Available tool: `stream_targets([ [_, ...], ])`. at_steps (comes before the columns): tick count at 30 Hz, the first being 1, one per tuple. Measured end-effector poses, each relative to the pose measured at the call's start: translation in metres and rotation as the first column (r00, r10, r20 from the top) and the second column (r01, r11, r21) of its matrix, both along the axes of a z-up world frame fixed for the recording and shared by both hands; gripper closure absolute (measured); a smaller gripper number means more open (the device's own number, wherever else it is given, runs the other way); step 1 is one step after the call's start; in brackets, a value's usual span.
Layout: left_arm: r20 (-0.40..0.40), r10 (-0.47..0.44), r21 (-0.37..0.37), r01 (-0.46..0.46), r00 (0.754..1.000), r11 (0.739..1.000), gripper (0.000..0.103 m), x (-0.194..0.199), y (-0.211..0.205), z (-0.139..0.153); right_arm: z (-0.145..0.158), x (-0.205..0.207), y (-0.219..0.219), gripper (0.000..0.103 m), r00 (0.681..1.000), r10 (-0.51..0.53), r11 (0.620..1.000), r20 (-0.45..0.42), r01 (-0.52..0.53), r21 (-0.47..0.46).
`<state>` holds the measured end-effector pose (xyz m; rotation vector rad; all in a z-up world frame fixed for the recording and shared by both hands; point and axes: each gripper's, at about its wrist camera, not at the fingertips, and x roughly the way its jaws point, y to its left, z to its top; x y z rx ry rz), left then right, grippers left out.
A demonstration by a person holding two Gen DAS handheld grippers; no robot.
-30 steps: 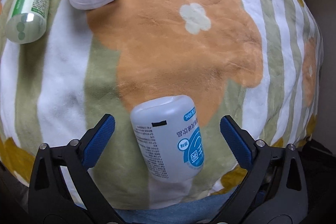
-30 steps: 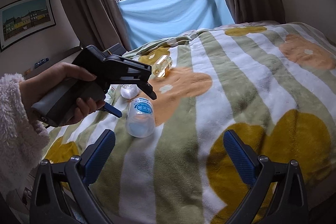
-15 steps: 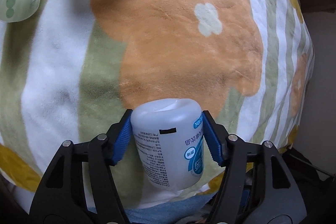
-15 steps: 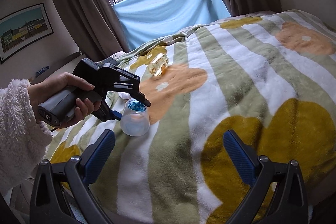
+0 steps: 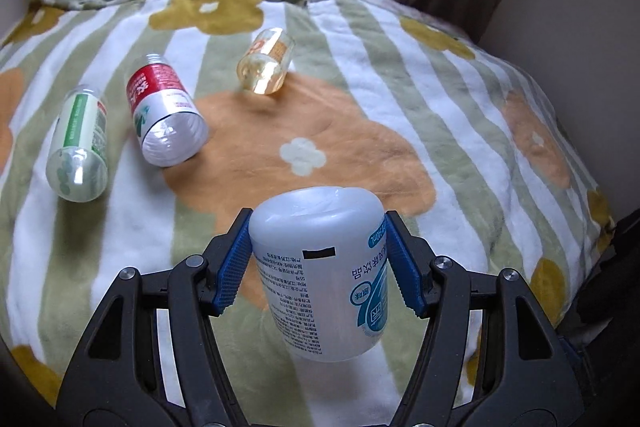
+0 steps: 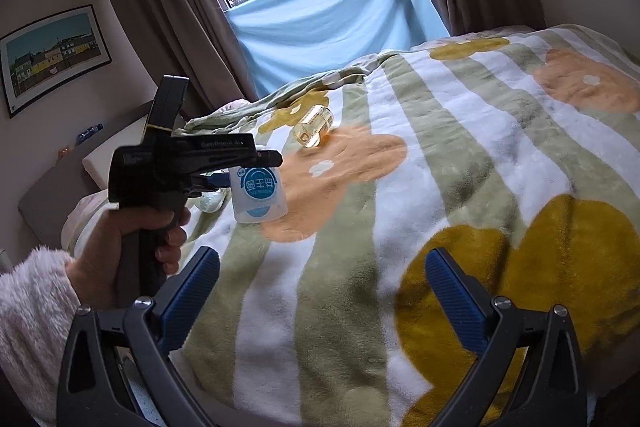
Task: Flip cup upside down
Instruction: 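Lift and rotate the white-blue container upright with the left tool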
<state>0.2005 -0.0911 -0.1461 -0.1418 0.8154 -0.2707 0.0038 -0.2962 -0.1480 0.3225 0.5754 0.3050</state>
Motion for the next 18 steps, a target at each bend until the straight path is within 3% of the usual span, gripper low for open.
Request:
stream_targets([
  [3,0.077,0.020,0.000,-0.020,0.997,1.000,0.042,-0.006,-0.006,-0.014,-0.001,0.001,0.001,0.000,1.000,0.004,1.000,-0.013,-0.004,-0.005],
  [7,0.124,0.008,0.087,-0.018,0.992,0.996,0.042,-0.010,-0.016,-0.023,0.000,-0.002,-0.002,0.000,1.000,-0.003,1.000,-0.018,0.002,-0.030],
  [16,0.134,-0.060,0.166,0.037,0.989,0.985,0.042,-0.034,-0.023,-0.030,-0.004,0.000,-0.009,0.000,0.999,-0.021,0.999,-0.024,0.019,-0.048],
  [18,0.110,-0.069,0.157,0.052,0.992,0.986,0.042,-0.038,-0.023,-0.032,-0.004,0.001,-0.008,0.000,1.000,-0.020,0.998,-0.025,0.018,-0.052],
])
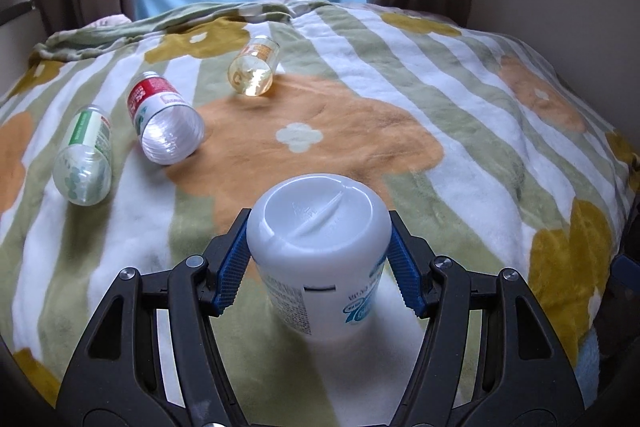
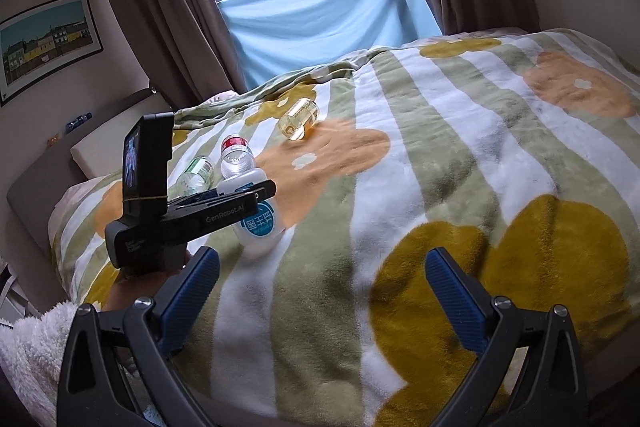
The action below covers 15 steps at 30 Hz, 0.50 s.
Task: Flip cup upside down
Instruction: 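Lift and rotate the white-blue container upright with the left tool, then set the container upright on the blanket and open the left tool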
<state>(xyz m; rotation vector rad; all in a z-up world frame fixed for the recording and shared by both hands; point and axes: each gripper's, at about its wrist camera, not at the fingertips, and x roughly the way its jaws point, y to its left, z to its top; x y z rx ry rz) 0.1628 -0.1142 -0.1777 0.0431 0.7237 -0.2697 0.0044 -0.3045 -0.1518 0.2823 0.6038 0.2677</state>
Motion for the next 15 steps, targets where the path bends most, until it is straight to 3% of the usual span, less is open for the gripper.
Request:
stream_targets([
  [13,-0.027,0.021,-0.020,-0.021,0.999,1.000,0.042,-0.0067,0.0044,-0.0035,0.0020,0.0016,0.0054,0.000,1.000,0.013,1.000,0.007,-0.013,-0.008],
  [15,-0.036,0.030,-0.016,-0.030,0.999,0.999,0.038,-0.0062,0.0051,-0.0034,0.0019,0.0024,0.0071,0.000,1.000,0.017,1.000,0.006,-0.017,-0.011],
])
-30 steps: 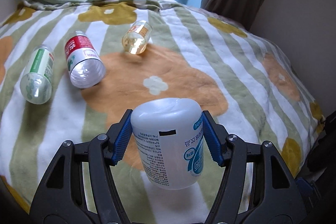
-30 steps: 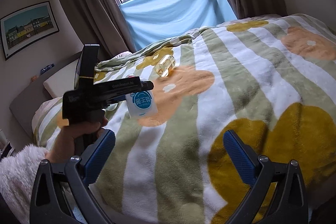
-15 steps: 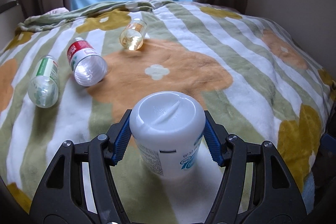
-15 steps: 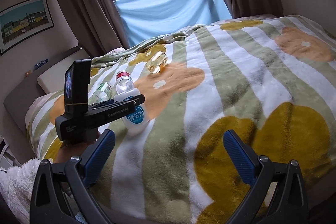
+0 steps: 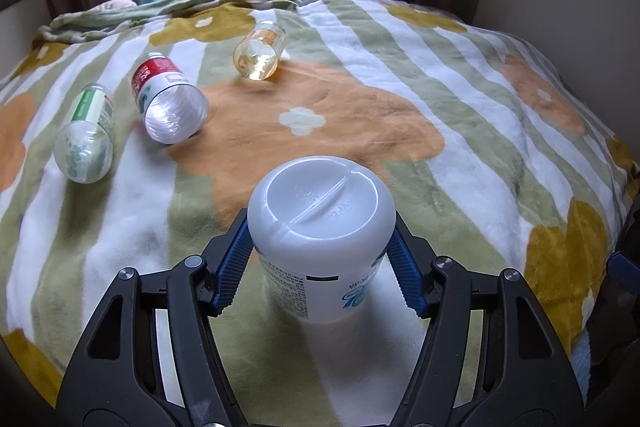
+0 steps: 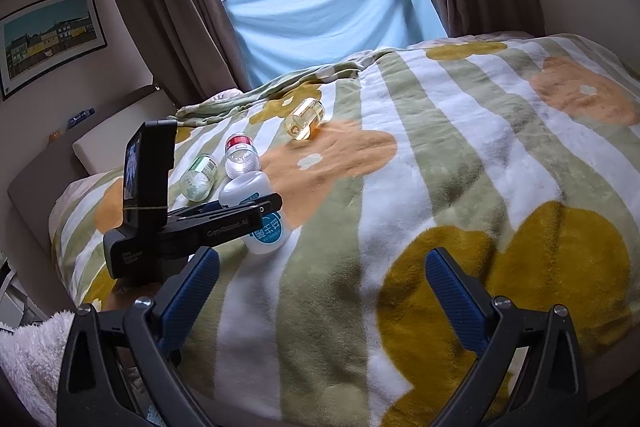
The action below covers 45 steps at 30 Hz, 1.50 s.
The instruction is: Flip cup upside down
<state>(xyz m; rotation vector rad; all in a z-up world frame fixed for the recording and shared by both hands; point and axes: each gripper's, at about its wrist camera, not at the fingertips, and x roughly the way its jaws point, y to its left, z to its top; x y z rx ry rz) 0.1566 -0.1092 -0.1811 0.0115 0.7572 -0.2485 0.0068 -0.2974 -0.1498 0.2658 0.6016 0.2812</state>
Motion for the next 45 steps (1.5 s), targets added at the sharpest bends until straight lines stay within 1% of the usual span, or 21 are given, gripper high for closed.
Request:
stream_targets([
  [2,0.000,0.021,0.024,-0.021,1.000,0.999,0.016,0.001,0.000,0.001,-0.001,0.001,0.001,0.000,1.000,0.003,1.000,-0.001,-0.003,-0.003],
  [4,0.026,0.031,0.034,-0.032,0.999,0.999,0.006,-0.002,0.001,0.004,-0.001,0.002,0.002,0.000,1.000,0.006,1.000,-0.003,-0.006,-0.007],
  [5,0.037,0.028,0.030,-0.029,0.999,0.999,0.004,-0.003,0.001,0.005,-0.001,0.002,0.003,0.000,1.000,0.008,1.000,-0.004,-0.008,-0.009],
  [10,0.041,0.018,0.043,-0.019,0.999,0.999,0.003,-0.001,0.000,0.010,-0.003,0.003,0.005,0.000,1.000,0.013,1.000,-0.005,-0.013,-0.012],
  [15,0.050,0.011,0.026,-0.012,0.999,1.000,0.003,-0.002,-0.002,0.014,-0.003,0.005,0.007,0.000,1.000,0.016,1.000,-0.004,-0.016,-0.018],
  [19,0.067,-0.003,0.039,0.000,0.998,0.999,0.003,-0.006,-0.006,0.022,-0.002,0.006,0.009,0.000,1.000,0.016,0.999,-0.004,-0.016,-0.028],
  [24,0.096,-0.015,0.035,0.012,0.995,0.999,0.003,-0.016,-0.003,0.038,0.003,0.004,0.012,0.000,1.000,0.022,0.999,0.007,-0.022,-0.044],
  [28,0.126,-0.020,0.024,0.017,0.992,1.000,0.003,-0.029,0.007,0.059,0.014,0.002,0.018,0.000,0.999,0.031,0.997,0.026,-0.029,-0.069],
  [31,0.154,-0.004,0.020,0.001,0.988,1.000,0.003,-0.043,0.019,0.085,0.029,0.001,0.024,0.000,0.998,0.037,0.995,0.054,-0.032,-0.091],
  [33,0.197,0.022,0.014,-0.025,0.980,1.000,0.003,-0.058,0.031,0.107,0.045,0.000,0.027,0.000,0.996,0.038,0.993,0.087,-0.028,-0.113],
  [35,0.243,0.052,0.003,-0.054,0.969,0.999,0.000,-0.074,0.046,0.129,0.063,0.000,0.031,0.000,0.992,0.036,0.991,0.120,-0.020,-0.134],
  [38,0.317,0.082,-0.022,-0.079,0.945,0.997,0.000,-0.098,0.068,0.156,0.090,0.004,0.040,0.000,0.988,0.022,0.985,0.153,0.005,-0.174],
  [40,0.349,0.096,-0.034,-0.090,0.932,0.995,0.000,-0.110,0.080,0.170,0.108,0.006,0.047,0.000,0.984,0.004,0.978,0.178,0.034,-0.205],
  [45,0.400,0.150,-0.055,-0.140,0.904,0.989,0.000,-0.130,0.105,0.193,0.141,0.003,0.060,0.000,0.962,-0.031,0.969,0.271,0.095,-0.227],
])
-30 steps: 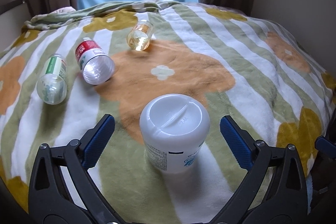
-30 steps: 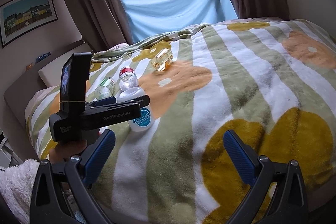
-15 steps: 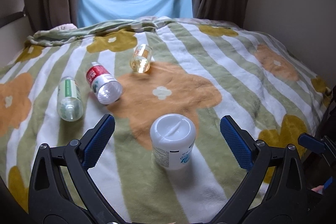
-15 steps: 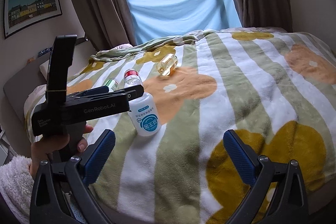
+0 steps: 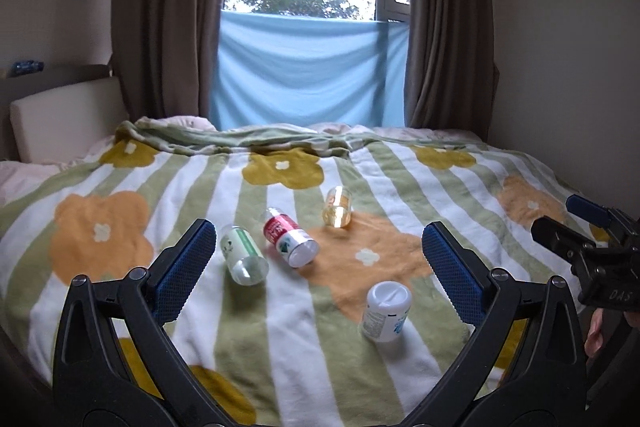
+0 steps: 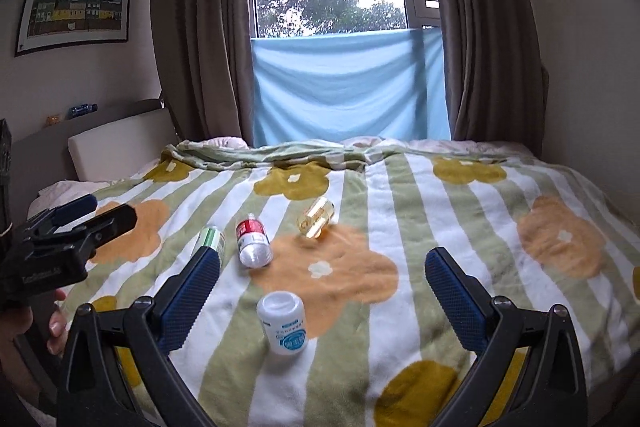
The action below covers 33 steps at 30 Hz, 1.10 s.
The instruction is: Flip cup upside down
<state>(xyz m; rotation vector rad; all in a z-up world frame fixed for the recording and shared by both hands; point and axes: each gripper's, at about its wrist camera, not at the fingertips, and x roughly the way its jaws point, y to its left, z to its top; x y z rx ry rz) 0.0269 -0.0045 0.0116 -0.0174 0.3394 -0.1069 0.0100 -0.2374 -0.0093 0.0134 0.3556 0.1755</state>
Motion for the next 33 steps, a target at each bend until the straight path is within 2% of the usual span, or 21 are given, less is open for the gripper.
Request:
stream_targets([
  [7,0.042,0.076,0.018,-0.077,0.996,0.997,0.000,-0.018,0.016,-0.002,0.003,-0.004,0.020,0.000,0.997,-0.050,0.997,0.058,0.054,-0.062],
  [33,0.043,0.063,-0.007,-0.063,0.997,0.998,0.000,-0.021,0.015,-0.015,0.001,-0.005,0.025,0.000,0.996,-0.068,0.996,0.063,0.072,-0.060],
])
